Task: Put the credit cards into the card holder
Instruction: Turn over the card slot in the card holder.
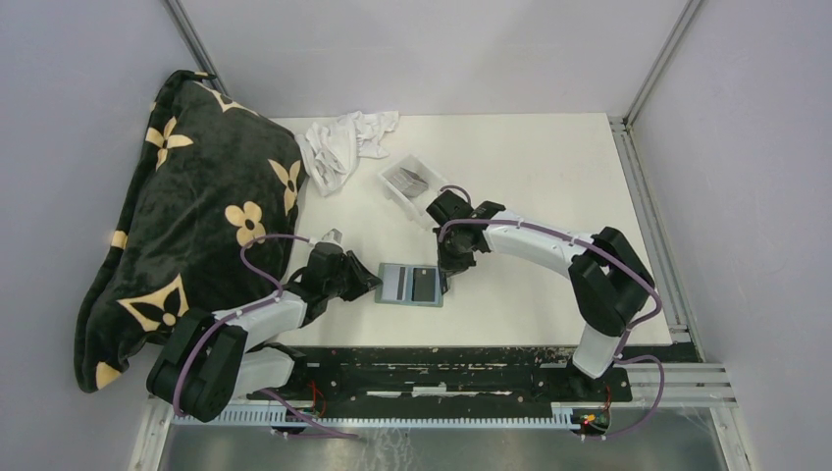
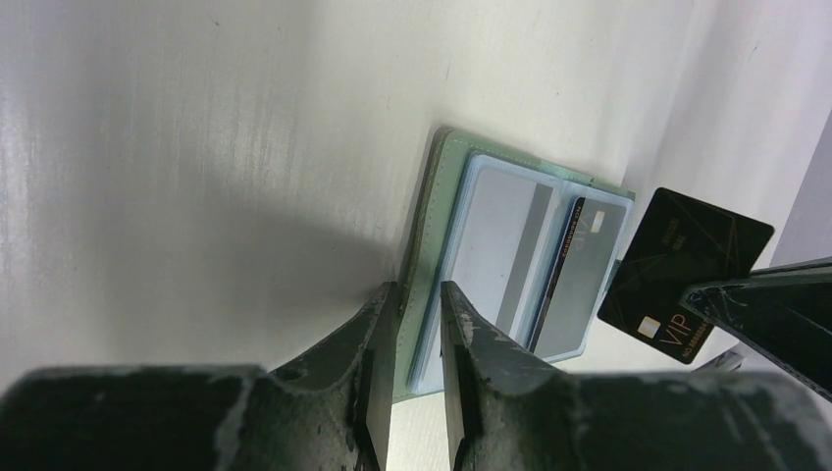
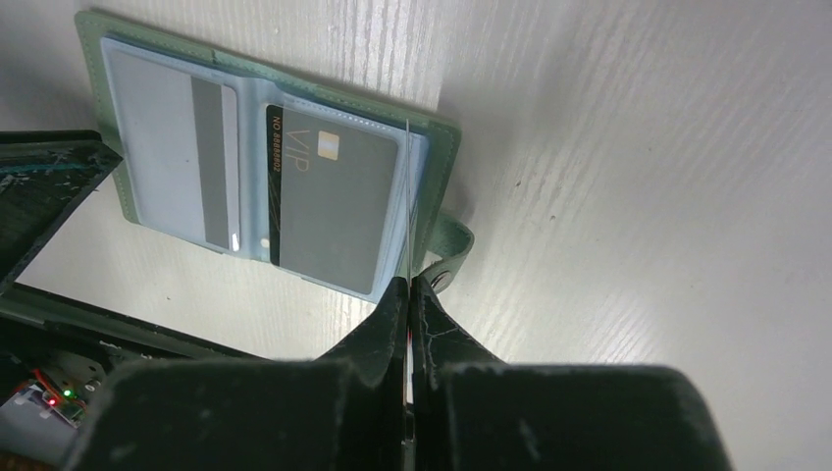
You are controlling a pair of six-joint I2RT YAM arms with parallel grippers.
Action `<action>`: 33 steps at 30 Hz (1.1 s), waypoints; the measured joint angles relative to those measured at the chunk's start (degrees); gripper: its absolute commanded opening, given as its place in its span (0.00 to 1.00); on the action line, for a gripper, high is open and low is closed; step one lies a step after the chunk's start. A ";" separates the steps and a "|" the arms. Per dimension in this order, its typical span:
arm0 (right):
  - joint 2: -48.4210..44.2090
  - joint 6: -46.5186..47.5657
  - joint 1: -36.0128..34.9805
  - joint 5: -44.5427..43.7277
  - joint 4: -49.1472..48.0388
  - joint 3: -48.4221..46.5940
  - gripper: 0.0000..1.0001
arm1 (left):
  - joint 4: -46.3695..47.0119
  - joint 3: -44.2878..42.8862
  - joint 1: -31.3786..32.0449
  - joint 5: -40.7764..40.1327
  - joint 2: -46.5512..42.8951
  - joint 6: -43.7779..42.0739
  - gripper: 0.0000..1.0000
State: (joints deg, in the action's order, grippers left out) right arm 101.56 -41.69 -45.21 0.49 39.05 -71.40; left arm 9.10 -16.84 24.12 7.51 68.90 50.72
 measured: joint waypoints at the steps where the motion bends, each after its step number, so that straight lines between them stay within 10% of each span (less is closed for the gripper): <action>1: -0.31 -0.07 0.09 -0.02 0.00 0.00 0.01 | 0.04 0.02 0.07 0.00 0.00 0.00 0.30; 33: -3.39 -3.67 1.84 2.32 -4.00 2.89 0.01 | 1.14 0.90 0.13 0.04 -0.33 0.07 0.28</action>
State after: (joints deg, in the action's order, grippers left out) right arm 98.17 -45.36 -43.38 2.81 35.05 -68.51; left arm 10.24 -15.94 24.25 7.55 68.58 50.78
